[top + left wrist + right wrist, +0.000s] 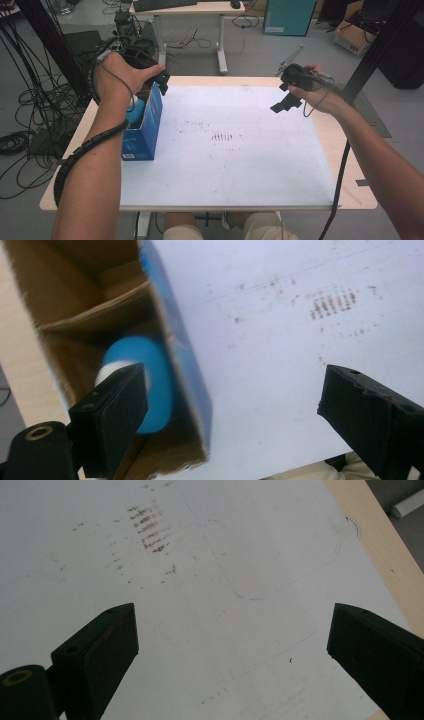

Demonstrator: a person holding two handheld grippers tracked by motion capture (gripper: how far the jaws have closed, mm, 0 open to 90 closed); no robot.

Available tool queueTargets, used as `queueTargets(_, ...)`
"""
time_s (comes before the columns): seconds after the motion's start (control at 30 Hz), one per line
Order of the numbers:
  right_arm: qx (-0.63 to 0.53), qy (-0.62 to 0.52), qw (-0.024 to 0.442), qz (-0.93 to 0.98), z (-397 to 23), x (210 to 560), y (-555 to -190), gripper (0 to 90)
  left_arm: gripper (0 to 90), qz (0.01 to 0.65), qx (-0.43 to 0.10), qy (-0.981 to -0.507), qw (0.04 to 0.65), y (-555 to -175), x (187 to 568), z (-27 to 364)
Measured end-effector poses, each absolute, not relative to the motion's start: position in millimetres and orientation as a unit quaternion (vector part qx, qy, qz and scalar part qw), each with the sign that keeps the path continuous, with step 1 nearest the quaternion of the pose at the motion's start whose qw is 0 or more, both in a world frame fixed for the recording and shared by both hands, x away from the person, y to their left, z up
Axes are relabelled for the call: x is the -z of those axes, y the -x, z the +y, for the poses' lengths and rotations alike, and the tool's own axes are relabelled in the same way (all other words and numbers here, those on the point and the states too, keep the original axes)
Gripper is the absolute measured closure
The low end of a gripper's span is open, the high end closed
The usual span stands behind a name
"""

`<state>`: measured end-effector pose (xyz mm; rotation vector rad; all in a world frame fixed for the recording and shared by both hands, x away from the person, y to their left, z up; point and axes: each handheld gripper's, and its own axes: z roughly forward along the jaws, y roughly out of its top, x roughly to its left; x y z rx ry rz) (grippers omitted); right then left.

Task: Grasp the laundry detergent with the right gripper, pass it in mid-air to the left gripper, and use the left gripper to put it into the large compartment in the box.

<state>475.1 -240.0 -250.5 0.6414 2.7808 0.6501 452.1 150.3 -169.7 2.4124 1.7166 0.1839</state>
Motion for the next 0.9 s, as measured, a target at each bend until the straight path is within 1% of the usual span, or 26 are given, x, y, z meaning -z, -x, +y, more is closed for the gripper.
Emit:
queueTargets(0.37, -0.211, -0.232, 0.104, 0.944, -245, 253, -488, 6.7, 10.0, 0.535, -0.053, -0.836, 0.111, -454, 167, 103)
queueTargets(0.63, -0.207, -0.242, 0.107, 0.942, -249, 250, -489, 6.8, 9.4, 0.519, -0.041, -0.845, 0.121, -457, 174, 86)
queueTargets(0.9, -0.200, -0.245, 0.107, 0.943, -249, 251, -490, 6.8, 9.1, 0.512, -0.032, -0.849, 0.127, -459, 179, 83)
